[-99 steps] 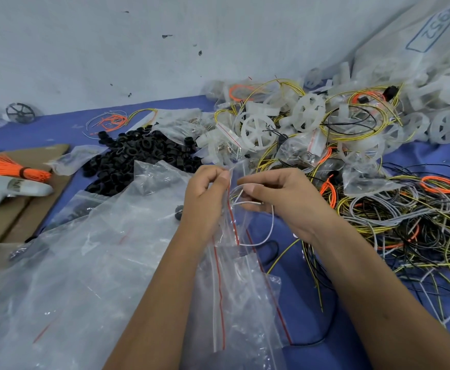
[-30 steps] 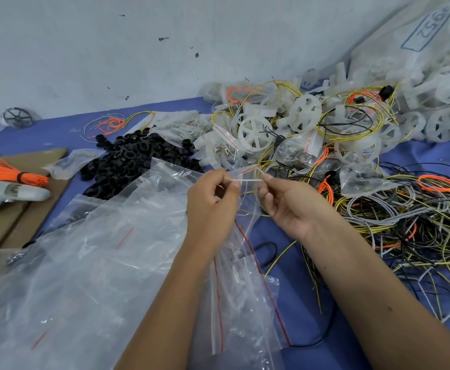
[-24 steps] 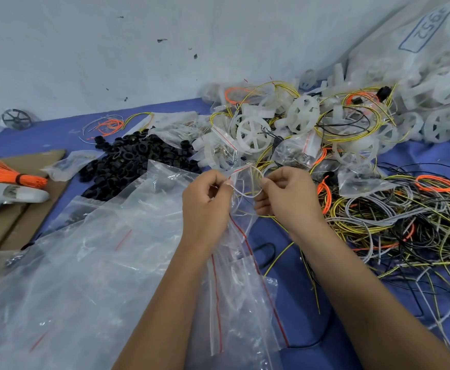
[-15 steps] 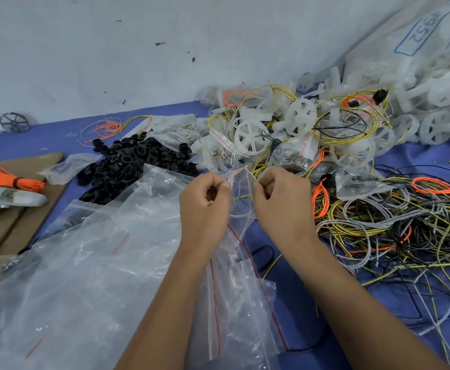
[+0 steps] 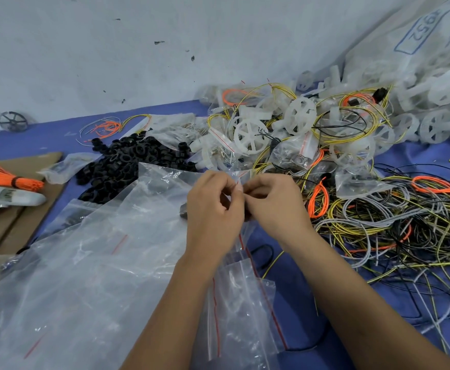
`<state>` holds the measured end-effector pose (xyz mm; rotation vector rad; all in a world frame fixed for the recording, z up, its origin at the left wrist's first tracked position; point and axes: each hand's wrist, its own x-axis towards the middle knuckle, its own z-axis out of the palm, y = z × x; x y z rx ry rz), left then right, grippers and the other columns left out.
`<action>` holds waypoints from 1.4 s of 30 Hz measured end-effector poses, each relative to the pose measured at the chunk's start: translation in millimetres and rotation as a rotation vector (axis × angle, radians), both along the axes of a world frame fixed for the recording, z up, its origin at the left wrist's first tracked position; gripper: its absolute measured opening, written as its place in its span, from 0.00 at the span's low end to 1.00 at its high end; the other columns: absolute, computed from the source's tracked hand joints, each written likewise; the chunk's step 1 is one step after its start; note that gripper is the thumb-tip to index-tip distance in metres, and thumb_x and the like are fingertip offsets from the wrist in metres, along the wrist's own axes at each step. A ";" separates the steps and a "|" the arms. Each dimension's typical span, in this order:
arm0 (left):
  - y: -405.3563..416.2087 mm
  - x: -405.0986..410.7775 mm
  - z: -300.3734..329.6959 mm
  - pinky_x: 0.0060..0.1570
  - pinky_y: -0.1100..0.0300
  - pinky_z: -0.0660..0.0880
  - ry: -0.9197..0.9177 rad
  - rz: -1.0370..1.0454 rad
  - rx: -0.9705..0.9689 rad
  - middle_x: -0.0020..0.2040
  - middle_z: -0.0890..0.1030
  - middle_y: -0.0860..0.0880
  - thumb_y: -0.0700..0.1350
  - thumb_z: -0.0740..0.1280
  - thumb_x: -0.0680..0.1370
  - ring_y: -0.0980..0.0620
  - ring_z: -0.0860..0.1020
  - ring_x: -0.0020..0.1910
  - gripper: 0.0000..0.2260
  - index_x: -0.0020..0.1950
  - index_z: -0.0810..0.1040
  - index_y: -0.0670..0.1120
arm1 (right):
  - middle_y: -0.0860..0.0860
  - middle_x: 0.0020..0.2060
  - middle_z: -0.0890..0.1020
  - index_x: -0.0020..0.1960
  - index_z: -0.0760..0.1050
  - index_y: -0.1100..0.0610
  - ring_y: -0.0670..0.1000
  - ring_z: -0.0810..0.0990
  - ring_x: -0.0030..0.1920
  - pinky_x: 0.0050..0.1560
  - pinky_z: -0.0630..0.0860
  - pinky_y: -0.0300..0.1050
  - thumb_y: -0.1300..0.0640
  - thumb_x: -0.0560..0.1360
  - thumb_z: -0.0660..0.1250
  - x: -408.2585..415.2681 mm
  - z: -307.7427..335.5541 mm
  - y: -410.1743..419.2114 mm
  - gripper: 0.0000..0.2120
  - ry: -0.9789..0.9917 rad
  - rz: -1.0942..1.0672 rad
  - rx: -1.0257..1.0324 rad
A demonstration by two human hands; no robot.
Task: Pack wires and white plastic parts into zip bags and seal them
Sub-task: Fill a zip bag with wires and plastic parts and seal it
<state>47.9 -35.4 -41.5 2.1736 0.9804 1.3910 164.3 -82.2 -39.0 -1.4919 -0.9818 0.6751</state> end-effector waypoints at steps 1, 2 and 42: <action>-0.4 1.4 -0.5 0.38 0.63 0.68 -0.005 -0.005 0.012 0.37 0.73 0.53 0.39 0.69 0.76 0.53 0.74 0.38 0.09 0.36 0.73 0.45 | 0.54 0.33 0.86 0.43 0.84 0.58 0.52 0.86 0.34 0.36 0.84 0.48 0.63 0.73 0.73 1.6 -1.0 0.5 0.02 0.011 0.006 0.000; -0.8 2.4 -1.5 0.38 0.59 0.71 -0.028 -0.014 -0.001 0.37 0.74 0.53 0.40 0.69 0.76 0.51 0.75 0.38 0.09 0.36 0.73 0.44 | 0.53 0.35 0.87 0.44 0.85 0.58 0.51 0.87 0.37 0.40 0.84 0.47 0.64 0.73 0.73 3.4 -2.2 1.4 0.03 -0.042 0.011 -0.012; 4.8 14.4 -25.8 0.34 0.65 0.68 -0.069 0.031 -0.465 0.28 0.77 0.53 0.45 0.70 0.78 0.59 0.73 0.29 0.14 0.33 0.76 0.45 | 0.50 0.30 0.81 0.38 0.79 0.55 0.56 0.79 0.34 0.36 0.75 0.46 0.49 0.79 0.64 28.7 12.5 -9.4 0.14 -0.768 -0.454 -0.084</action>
